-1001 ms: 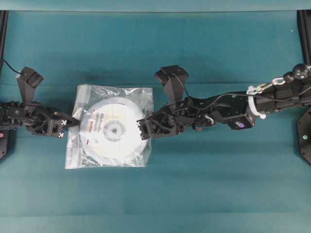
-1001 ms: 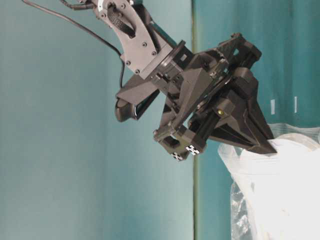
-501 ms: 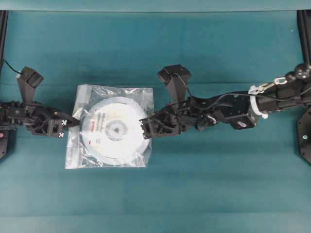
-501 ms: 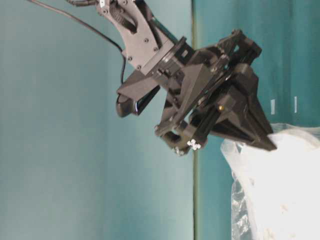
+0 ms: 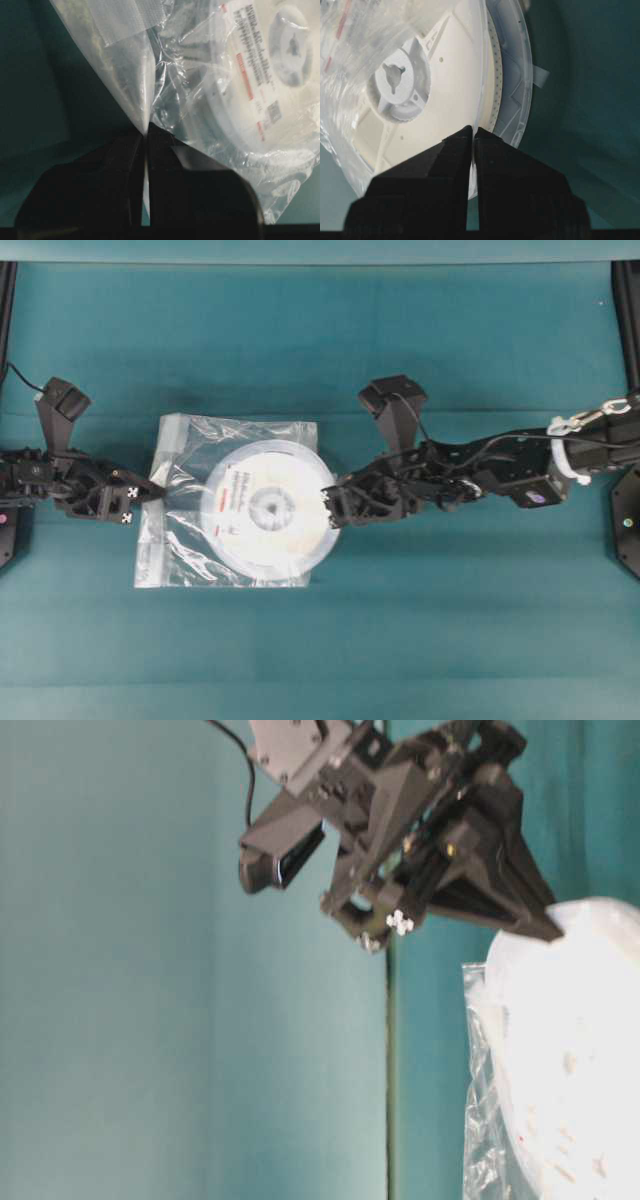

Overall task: Take out the reel from the clear zip bag.
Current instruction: 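Pull the reel rightward out of the bag with the right gripper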

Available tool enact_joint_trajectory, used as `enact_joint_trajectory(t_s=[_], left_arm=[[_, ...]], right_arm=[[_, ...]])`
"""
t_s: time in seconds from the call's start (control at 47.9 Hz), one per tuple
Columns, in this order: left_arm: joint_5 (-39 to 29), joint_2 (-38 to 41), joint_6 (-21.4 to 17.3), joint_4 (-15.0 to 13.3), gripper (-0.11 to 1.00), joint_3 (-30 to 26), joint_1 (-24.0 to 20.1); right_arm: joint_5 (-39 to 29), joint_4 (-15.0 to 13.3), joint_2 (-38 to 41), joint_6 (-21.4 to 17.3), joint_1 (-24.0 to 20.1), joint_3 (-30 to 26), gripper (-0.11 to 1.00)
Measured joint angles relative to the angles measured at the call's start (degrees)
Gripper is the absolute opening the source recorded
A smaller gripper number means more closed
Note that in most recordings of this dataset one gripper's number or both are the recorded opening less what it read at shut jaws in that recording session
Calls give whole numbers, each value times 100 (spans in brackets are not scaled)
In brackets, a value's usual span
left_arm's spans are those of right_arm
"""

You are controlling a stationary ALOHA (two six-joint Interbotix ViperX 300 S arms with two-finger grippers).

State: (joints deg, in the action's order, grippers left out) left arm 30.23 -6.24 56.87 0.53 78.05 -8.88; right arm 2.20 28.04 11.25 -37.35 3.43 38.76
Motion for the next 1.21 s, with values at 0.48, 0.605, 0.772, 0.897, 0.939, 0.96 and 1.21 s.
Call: enact_joint_trajectory(t_s=[0.48,0.605,0.772,0.897,0.939,0.96,1.21], left_arm=[[-9,9,9,0,0,-18,0],[-9,9,9,0,0,-18,0],[-9,9,9,0,0,-26,0],[-9,18,0,0,0,-26,0],[-9,18,0,0,0,-26,0],[0,18,0,0,0,-26,0],[-9,18,9,0,0,-26,0]], right_arm=[[53,-9,-536,-9,0,782,4],[97,-9,-721,-9,0,1020,4],[220,-9,-958,-18,44,1301,4],[246,-9,-1081,-18,70,1415,4],[246,0,-1107,-18,70,1441,4],[246,-9,-1107,-18,70,1450,4],[185,0,-1195,-18,79,1538,4]])
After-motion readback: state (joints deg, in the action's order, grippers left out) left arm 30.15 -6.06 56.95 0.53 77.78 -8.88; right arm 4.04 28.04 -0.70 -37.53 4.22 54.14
